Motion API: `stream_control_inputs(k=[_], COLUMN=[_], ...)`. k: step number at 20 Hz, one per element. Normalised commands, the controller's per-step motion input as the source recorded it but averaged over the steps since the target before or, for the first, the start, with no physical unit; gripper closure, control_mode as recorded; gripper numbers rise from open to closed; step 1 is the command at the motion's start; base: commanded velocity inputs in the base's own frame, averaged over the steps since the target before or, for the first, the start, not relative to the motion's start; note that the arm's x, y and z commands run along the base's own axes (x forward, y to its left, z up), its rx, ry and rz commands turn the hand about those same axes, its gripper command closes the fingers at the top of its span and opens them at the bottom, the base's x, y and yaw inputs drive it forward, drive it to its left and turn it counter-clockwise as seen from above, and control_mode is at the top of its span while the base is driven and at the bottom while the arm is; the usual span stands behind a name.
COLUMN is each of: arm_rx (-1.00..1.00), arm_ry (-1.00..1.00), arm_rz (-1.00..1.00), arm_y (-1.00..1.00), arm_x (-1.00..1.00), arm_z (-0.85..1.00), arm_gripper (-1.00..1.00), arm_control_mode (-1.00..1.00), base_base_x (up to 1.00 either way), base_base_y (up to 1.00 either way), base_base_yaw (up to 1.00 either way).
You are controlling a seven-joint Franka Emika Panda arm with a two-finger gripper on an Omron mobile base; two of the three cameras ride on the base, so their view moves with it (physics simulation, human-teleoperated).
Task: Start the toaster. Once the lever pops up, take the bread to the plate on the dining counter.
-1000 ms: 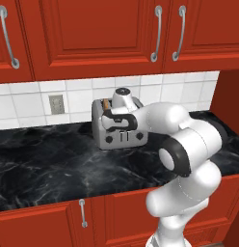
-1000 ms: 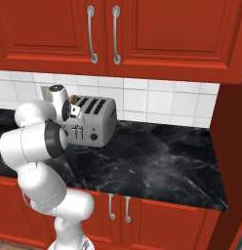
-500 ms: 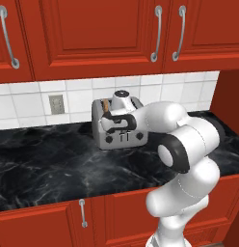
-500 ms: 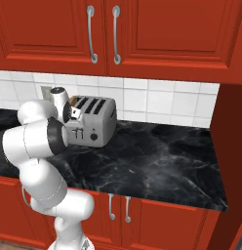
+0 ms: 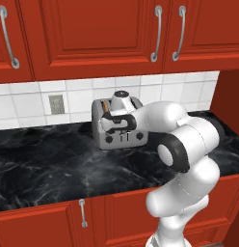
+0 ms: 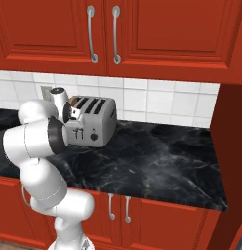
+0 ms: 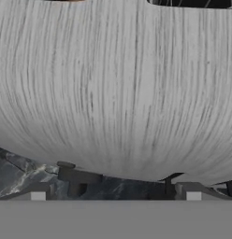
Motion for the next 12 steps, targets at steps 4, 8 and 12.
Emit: stream_control_inputs(k=[4, 8, 12], arm_rx=[0.00, 0.00, 0.00], arm_ry=[0.00, -0.03, -0.07], arm_rz=[0.00, 0.00, 0.00], arm_y=[0.00, 0.00, 0.00], arm_x=[0.00, 0.00, 0.00], arm_z=[-0.17, -0.21, -0.27], arm_gripper=[-1.00, -1.00, -1.00], arm_control_mode=[-1.00, -1.00, -1.00], base_base_x=[0.00, 0.00, 0.00], base_base_y=[0.00, 0.00, 0.00], base_base_yaw=[0.00, 0.00, 0.00])
